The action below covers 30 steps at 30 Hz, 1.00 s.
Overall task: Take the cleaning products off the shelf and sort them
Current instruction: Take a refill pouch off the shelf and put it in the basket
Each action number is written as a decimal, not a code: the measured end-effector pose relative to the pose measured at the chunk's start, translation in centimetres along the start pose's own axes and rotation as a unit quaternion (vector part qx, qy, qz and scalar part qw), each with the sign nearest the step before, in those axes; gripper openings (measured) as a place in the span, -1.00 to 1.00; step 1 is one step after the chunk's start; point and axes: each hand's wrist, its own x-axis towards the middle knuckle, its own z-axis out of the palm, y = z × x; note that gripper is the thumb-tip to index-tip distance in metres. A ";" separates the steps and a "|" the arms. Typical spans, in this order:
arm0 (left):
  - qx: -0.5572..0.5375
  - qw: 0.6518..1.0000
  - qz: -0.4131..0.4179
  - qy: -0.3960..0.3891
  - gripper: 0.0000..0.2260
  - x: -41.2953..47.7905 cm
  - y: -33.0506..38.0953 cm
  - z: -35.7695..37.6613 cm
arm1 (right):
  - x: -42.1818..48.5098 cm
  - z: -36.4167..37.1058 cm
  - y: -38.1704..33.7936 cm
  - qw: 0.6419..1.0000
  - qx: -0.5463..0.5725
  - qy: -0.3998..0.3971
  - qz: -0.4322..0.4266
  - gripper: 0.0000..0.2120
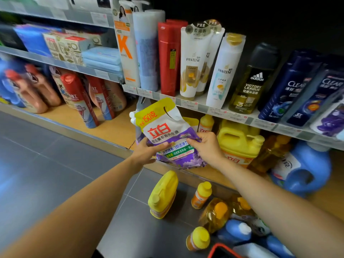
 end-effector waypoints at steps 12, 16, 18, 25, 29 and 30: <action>-0.024 0.994 0.093 0.061 -0.76 3.1 -0.6 2.2 | 2.7 2.4 5.3 0.995 0.002 0.084 0.056 -0.83; 0.027 0.987 0.138 0.076 -0.74 3.9 0.9 2.8 | 3.6 2.8 6.0 0.988 0.015 0.134 0.072 -0.78; 0.065 0.979 0.166 0.095 -0.73 4.3 1.0 2.8 | 4.0 3.1 6.1 0.986 0.023 0.142 0.085 -0.75; 0.227 0.957 0.126 0.128 -0.47 5.5 -2.6 2.5 | 2.3 4.1 8.5 0.979 -0.058 0.080 0.181 -0.67; 0.070 0.990 -0.036 0.119 -0.32 5.5 -4.3 3.4 | 1.1 4.9 9.2 0.963 0.041 0.069 0.255 -0.75; 0.036 0.993 -0.054 0.099 -0.39 5.6 -4.5 3.6 | 1.0 5.0 9.0 0.955 0.094 0.066 0.272 -0.78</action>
